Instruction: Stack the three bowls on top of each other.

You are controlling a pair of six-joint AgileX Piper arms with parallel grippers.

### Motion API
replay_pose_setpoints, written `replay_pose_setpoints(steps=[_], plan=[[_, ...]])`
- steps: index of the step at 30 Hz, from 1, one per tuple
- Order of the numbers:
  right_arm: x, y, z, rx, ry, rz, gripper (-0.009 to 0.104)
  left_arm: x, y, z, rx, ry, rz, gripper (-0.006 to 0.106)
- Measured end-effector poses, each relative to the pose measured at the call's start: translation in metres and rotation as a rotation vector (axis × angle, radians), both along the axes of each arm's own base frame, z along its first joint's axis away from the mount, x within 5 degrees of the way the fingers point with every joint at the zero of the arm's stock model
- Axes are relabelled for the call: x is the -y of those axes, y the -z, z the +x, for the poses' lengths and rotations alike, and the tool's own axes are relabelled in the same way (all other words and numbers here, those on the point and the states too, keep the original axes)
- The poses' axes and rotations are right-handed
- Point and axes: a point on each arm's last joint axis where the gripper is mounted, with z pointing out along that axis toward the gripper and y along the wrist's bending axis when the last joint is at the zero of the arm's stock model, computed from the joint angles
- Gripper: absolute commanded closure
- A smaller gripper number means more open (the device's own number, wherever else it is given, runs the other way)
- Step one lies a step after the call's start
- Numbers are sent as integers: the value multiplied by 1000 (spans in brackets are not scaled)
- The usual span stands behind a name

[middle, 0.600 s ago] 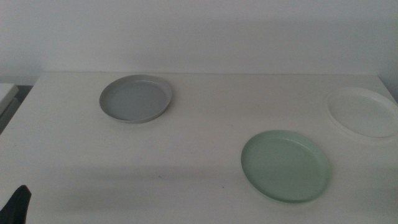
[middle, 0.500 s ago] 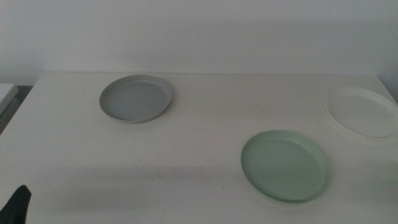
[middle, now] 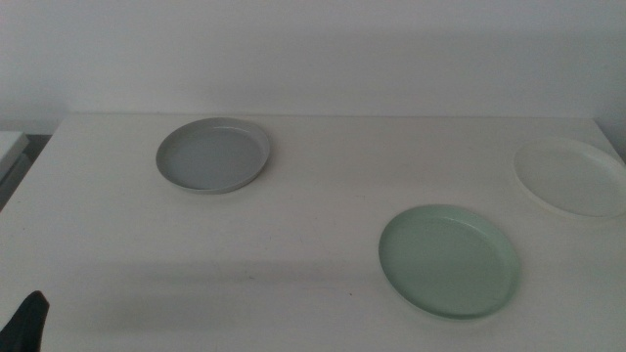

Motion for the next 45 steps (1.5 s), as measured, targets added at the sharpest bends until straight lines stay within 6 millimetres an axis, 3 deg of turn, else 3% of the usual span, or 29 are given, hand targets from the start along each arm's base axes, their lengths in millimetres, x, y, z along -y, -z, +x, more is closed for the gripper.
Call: replay_pose_setpoints(steps=[3,6,12,16,24,32,38,45], plan=[[-3,-14,13,-47,2,34,2,0,0,0,0,0,0,7],[-6,-15,22,-82,0,65,2,0,0,0,0,0,0,7],[-8,-5,38,-146,-1,83,2,0,0,0,0,0,0,7],[-10,6,60,-218,-8,70,2,0,0,0,0,0,0,7],[-15,64,123,-504,-11,47,5,0,0,0,0,0,0,7],[-31,130,176,-632,-24,27,20,0,0,0,0,0,0,7],[-34,166,199,-672,-2,38,33,0,0,0,0,0,0,7],[-37,192,208,-711,24,74,50,0,0,0,0,0,0,7]])
